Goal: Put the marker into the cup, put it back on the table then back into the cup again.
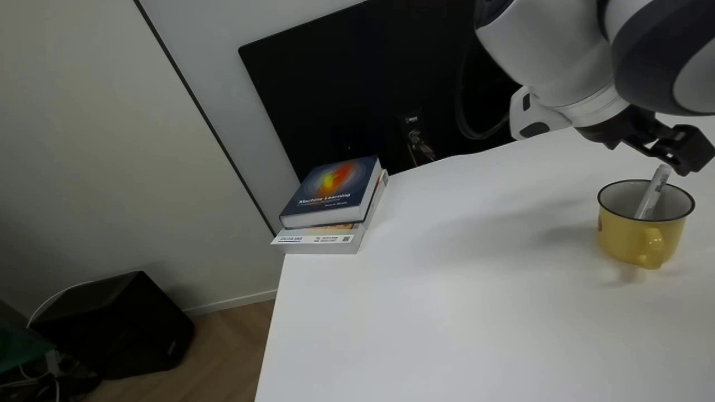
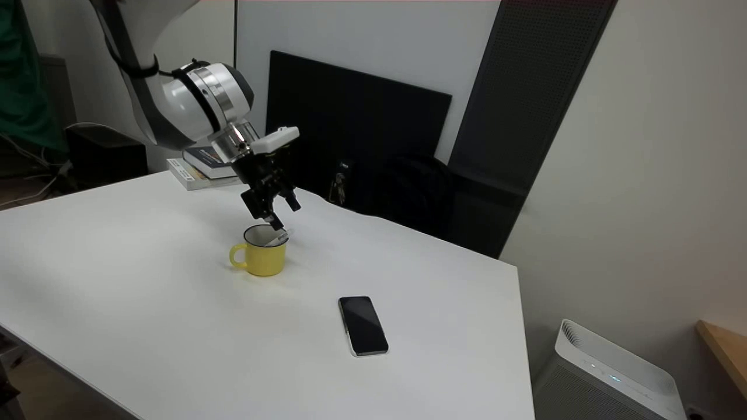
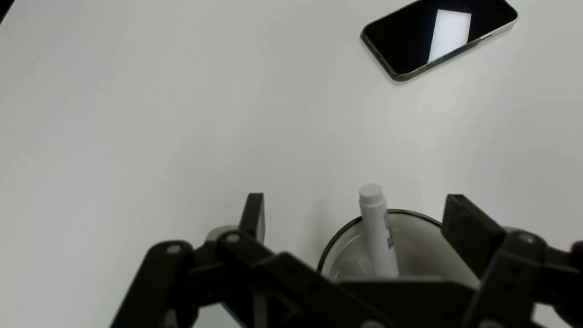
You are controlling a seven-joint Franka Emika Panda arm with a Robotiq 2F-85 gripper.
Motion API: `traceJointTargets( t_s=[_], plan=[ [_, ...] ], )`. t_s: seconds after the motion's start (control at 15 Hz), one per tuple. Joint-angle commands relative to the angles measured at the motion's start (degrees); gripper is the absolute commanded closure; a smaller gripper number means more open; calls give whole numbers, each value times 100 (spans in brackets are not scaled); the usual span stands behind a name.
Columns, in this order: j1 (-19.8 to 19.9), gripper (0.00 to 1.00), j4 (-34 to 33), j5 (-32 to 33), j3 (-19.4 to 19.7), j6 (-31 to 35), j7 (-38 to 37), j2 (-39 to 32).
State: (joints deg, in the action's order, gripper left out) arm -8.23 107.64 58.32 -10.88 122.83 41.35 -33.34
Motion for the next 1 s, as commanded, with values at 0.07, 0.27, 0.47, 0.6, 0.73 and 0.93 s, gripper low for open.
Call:
traceJointTargets(
  t_s=[0.07,0.27,0.47,0.6,0.73,0.93],
  plan=[
    [-20,0,53,-66,37,23,37,59],
    [-26,0,54,-53,47,24,39,3],
    [-6,0,40,-36,69,49,62,-77],
    [15,0,11,-30,94,59,92,-142],
    [32,0,-13,-32,126,52,110,-186],
    [53,25,-21,-29,168,48,139,-236]
  ],
)
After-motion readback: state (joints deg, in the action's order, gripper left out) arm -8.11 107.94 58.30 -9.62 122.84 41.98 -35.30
